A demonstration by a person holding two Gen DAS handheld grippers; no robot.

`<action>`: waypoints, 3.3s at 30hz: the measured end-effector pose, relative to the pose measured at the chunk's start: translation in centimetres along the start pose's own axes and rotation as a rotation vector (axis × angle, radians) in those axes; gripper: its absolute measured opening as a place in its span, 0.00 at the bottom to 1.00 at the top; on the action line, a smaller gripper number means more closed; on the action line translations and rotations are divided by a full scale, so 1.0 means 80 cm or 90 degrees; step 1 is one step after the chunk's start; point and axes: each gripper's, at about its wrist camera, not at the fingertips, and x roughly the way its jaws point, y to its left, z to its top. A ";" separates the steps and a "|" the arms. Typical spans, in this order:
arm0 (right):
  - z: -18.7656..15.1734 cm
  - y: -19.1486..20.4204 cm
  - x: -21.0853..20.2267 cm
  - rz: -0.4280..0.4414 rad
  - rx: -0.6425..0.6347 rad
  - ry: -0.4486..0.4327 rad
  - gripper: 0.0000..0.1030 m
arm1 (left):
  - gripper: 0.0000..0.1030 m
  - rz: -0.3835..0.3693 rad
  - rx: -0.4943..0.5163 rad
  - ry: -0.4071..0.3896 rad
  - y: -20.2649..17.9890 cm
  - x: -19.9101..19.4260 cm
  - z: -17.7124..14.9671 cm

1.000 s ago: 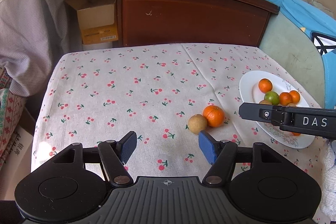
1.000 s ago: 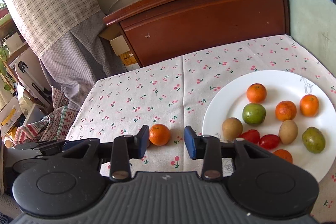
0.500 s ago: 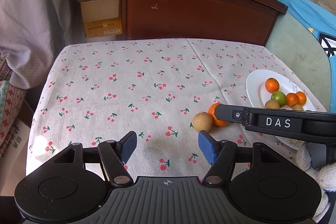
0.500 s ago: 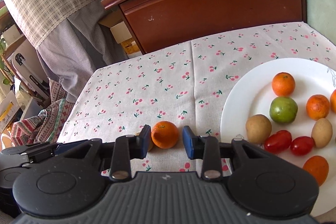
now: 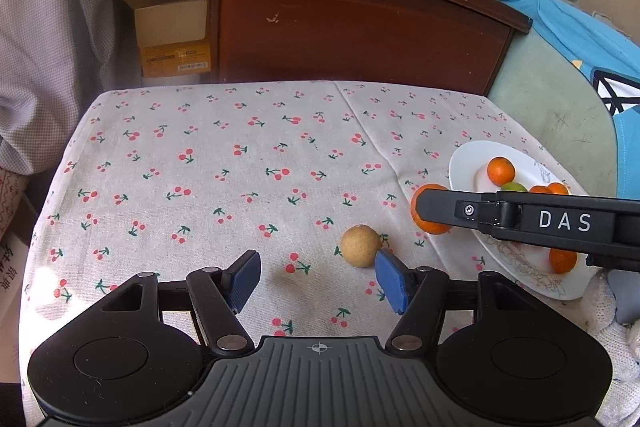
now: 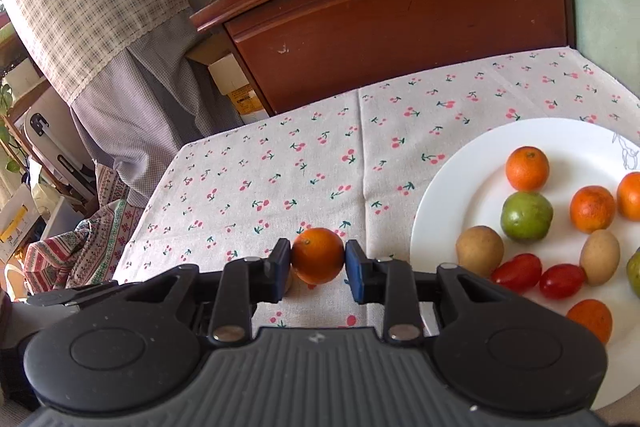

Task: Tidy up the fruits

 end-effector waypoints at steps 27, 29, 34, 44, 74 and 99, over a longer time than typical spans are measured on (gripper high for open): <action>0.007 -0.044 -0.065 -0.062 0.053 -0.072 0.29 | 0.21 -0.082 0.036 -0.055 -0.056 0.009 0.012; 0.013 -0.054 -0.078 -0.072 0.067 -0.091 0.29 | 0.21 -0.118 0.039 -0.068 -0.068 -0.001 0.019; 0.026 -0.083 -0.106 -0.106 0.105 -0.139 0.29 | 0.21 -0.180 0.068 -0.097 -0.102 -0.015 0.033; 0.041 -0.132 -0.102 -0.134 0.163 -0.162 0.29 | 0.21 -0.218 0.119 -0.076 -0.149 0.020 0.036; 0.038 -0.138 -0.095 -0.162 0.210 -0.138 0.33 | 0.65 -0.187 0.131 -0.053 -0.152 0.024 0.042; 0.003 -0.082 -0.150 -0.367 0.179 -0.071 0.75 | 0.87 -0.010 0.064 0.108 -0.121 0.006 0.047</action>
